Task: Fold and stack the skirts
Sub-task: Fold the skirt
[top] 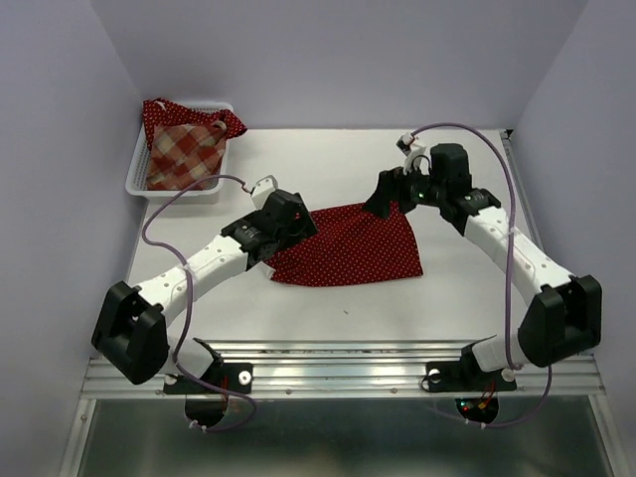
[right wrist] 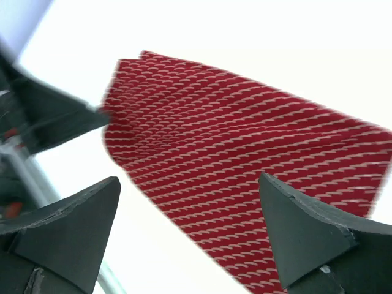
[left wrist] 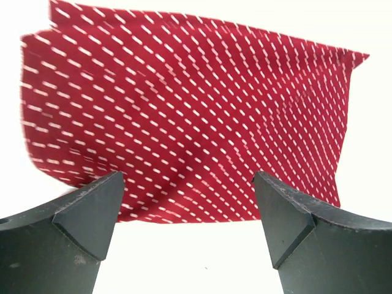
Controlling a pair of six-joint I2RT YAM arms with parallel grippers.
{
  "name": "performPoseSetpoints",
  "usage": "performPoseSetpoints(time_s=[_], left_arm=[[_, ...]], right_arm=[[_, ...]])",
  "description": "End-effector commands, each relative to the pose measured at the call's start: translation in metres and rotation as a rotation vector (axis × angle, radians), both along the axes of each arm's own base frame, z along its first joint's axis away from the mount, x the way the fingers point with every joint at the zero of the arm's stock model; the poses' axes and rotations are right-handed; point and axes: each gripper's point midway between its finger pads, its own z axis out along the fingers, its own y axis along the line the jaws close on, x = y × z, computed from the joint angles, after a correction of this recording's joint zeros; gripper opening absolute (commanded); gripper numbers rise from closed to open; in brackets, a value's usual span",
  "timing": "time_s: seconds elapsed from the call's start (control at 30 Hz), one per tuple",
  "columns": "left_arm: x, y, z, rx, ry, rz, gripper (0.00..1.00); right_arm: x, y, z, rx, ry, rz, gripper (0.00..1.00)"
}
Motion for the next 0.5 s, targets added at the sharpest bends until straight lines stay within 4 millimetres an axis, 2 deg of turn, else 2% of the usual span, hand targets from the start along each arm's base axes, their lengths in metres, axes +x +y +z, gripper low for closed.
performPoseSetpoints(time_s=[0.0, 0.07, 0.1, 0.17, 0.2, 0.23, 0.3, 0.37, 0.4, 0.43, 0.47], left_arm=[[-0.001, 0.047, -0.004, 0.101, -0.003, 0.068, 0.99], [0.003, 0.051, -0.007, 0.058, -0.017, 0.036, 0.99], [0.008, 0.064, -0.014, 0.035, -0.033, 0.052, 0.99], [0.008, 0.066, -0.021, -0.023, -0.031, 0.016, 0.99], [0.011, 0.076, -0.028, -0.03, -0.037, 0.037, 0.99], [0.012, 0.077, -0.031, -0.03, -0.039, 0.033, 0.99], [0.013, 0.082, -0.043, 0.003, -0.019, 0.024, 0.99], [0.016, 0.08, -0.049, 0.0, -0.008, -0.009, 0.99], [0.016, 0.08, -0.06, 0.011, 0.021, -0.011, 0.99], [0.018, 0.082, -0.064, 0.018, 0.028, -0.004, 0.99], [0.018, 0.085, -0.076, 0.035, 0.061, 0.006, 0.99]], right_arm=[[-0.039, 0.061, 0.014, 0.249, 0.06, 0.035, 1.0], [-0.052, 0.077, 0.015, 0.227, 0.04, 0.032, 1.0], [-0.061, 0.093, 0.014, 0.226, 0.053, 0.051, 1.0], [-0.066, 0.105, 0.006, 0.213, 0.088, 0.054, 1.0], [-0.07, 0.113, -0.009, 0.185, 0.136, 0.048, 1.0], [-0.064, 0.112, -0.018, 0.169, 0.15, 0.007, 1.0], [-0.057, 0.113, -0.037, 0.137, 0.193, -0.053, 0.93], [-0.05, 0.114, -0.067, 0.077, 0.262, -0.118, 0.66], [-0.047, 0.113, -0.076, 0.059, 0.275, -0.134, 0.53], [-0.045, 0.112, -0.083, 0.043, 0.292, -0.154, 0.32], [-0.041, 0.115, -0.097, 0.014, 0.306, -0.174, 0.26]])
